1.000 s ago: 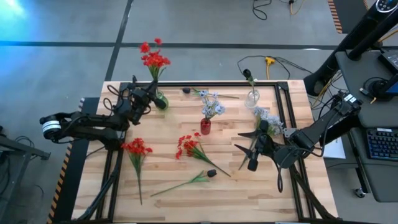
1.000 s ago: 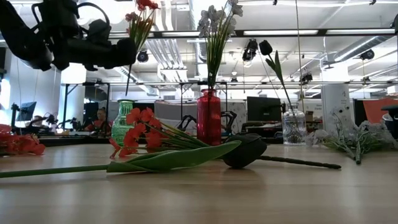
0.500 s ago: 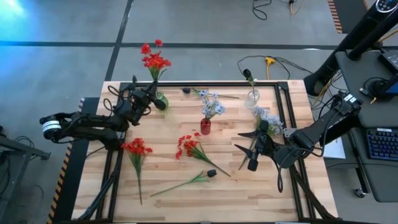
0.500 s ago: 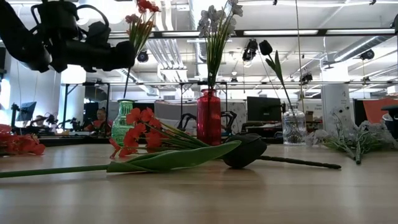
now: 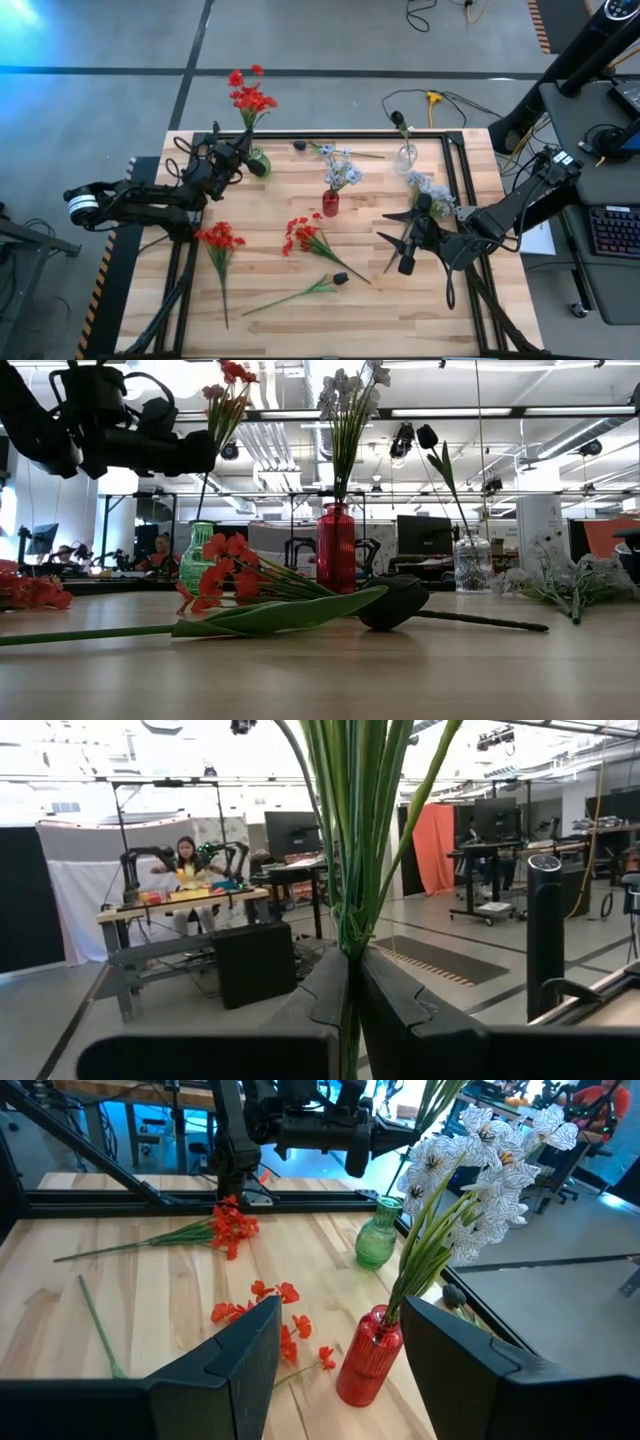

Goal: Sort flowers into vase by color
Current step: Put the middle red flowers into the green vase

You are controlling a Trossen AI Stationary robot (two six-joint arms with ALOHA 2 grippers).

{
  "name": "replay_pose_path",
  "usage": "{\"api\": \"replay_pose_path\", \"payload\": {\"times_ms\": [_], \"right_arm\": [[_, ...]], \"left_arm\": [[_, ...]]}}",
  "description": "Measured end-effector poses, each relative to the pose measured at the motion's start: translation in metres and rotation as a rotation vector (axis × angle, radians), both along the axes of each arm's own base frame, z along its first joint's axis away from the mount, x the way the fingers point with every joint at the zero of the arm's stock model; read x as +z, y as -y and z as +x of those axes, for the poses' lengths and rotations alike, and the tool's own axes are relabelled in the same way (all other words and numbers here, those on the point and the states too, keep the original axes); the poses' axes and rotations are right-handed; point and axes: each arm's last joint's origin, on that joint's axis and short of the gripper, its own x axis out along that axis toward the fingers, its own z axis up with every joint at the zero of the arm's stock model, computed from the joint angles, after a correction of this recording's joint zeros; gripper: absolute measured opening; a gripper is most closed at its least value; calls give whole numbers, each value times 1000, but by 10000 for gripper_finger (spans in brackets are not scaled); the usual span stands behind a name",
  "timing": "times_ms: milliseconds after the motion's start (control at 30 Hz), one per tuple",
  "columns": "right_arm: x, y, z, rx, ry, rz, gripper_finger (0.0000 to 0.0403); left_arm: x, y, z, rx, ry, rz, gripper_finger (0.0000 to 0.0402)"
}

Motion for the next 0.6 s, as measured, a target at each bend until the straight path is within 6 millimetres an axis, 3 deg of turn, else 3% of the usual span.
{"api": "replay_pose_path", "payload": {"times_ms": [600], "right_arm": [[0, 0, 0, 0, 0, -1, 199]], "left_arm": [[-4, 0, 1, -8, -16, -29, 0]]}}
